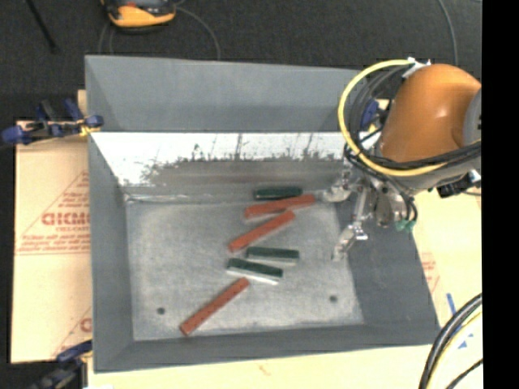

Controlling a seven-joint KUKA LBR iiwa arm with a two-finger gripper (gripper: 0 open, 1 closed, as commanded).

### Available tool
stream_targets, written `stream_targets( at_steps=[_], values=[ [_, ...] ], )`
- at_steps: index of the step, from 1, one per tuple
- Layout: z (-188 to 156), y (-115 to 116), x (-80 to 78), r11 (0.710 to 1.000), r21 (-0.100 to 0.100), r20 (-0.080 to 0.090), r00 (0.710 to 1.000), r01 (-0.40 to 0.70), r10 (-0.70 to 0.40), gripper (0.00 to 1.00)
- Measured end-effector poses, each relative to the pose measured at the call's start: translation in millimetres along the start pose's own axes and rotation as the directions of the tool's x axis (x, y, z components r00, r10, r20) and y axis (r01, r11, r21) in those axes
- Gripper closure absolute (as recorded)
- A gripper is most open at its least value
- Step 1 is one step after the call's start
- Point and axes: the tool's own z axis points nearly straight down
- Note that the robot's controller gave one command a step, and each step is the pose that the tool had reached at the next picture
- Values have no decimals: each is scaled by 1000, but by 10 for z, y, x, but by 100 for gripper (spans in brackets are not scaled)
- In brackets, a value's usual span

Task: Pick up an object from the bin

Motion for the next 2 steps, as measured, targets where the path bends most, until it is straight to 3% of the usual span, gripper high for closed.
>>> stream_targets(
  at_steps=[1, 2],
  values=[
    [1305, 399, -48, 996, 0, 2, 996, -84, 84, 100],
    [1305, 400, -48, 997, 0, 2, 997, -82, 82, 100]
  ],
)
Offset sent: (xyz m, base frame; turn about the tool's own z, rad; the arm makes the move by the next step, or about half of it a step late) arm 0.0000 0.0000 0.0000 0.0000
